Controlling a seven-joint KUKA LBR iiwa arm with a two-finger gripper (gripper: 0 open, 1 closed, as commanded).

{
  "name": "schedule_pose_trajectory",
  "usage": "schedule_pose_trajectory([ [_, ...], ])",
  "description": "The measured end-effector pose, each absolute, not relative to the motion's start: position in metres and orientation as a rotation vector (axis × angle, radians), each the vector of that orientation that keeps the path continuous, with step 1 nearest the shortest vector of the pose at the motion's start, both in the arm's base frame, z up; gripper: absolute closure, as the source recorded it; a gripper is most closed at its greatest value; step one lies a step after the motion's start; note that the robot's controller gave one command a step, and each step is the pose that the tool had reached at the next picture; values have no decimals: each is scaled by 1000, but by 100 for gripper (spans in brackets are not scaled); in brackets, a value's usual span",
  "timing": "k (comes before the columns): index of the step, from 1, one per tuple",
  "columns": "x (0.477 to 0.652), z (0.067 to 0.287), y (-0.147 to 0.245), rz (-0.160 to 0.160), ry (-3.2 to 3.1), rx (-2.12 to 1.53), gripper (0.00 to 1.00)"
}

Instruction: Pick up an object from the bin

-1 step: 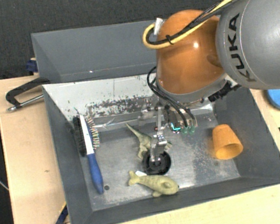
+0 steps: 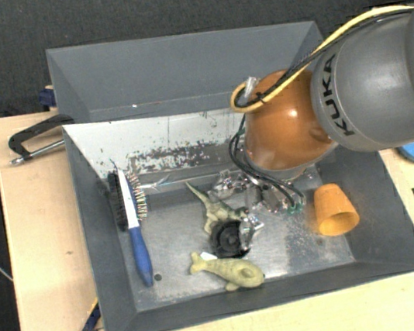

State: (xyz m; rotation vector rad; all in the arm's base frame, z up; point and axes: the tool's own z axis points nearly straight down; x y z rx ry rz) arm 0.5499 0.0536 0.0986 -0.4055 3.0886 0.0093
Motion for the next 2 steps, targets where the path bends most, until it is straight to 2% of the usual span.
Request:
schedule_pose_trajectory([
  [1,551,101,54,7,3084,-405,100],
  [2,552,105,55,3,3077,-419,100],
])
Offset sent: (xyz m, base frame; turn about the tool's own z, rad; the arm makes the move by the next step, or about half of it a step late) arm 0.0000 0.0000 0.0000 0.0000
